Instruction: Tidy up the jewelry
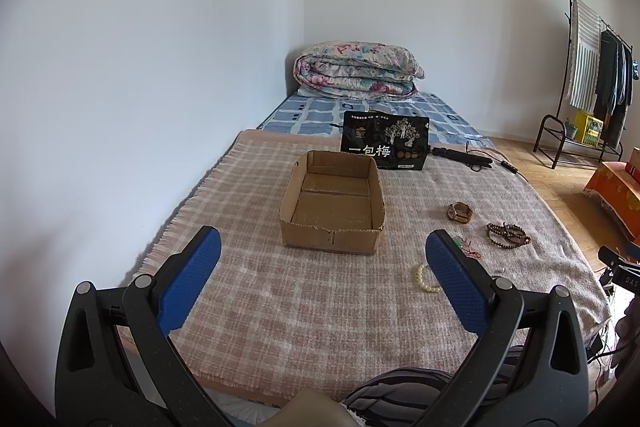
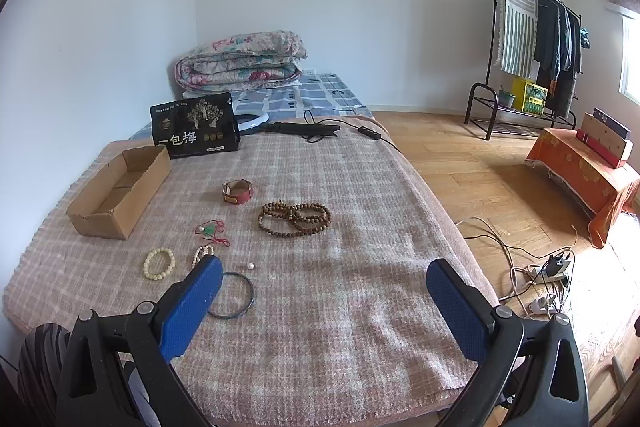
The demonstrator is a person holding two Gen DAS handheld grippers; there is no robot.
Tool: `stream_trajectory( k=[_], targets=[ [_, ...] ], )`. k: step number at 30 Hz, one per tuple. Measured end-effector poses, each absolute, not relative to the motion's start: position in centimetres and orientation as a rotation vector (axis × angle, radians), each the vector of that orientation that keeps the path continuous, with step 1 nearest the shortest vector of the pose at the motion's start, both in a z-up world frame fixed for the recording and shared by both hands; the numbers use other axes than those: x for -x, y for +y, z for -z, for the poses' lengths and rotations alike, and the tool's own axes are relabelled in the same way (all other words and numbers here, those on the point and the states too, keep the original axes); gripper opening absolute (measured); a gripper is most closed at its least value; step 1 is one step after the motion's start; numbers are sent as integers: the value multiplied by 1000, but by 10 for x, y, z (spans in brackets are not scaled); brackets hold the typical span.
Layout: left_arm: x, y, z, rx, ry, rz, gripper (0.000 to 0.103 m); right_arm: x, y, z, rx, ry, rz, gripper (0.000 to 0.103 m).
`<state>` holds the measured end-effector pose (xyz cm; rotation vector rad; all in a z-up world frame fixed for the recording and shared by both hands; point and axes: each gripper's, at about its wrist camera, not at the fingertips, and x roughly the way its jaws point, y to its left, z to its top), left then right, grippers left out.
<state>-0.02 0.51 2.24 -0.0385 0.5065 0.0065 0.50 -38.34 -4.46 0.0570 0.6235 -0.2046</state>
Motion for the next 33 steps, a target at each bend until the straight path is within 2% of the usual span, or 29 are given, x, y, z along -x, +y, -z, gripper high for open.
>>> stream_trajectory(
  k=[33],
  targets=[
    [4,6,-26,39,497,-6,103,-5,-378,42,-51,624,192,103]
  ],
)
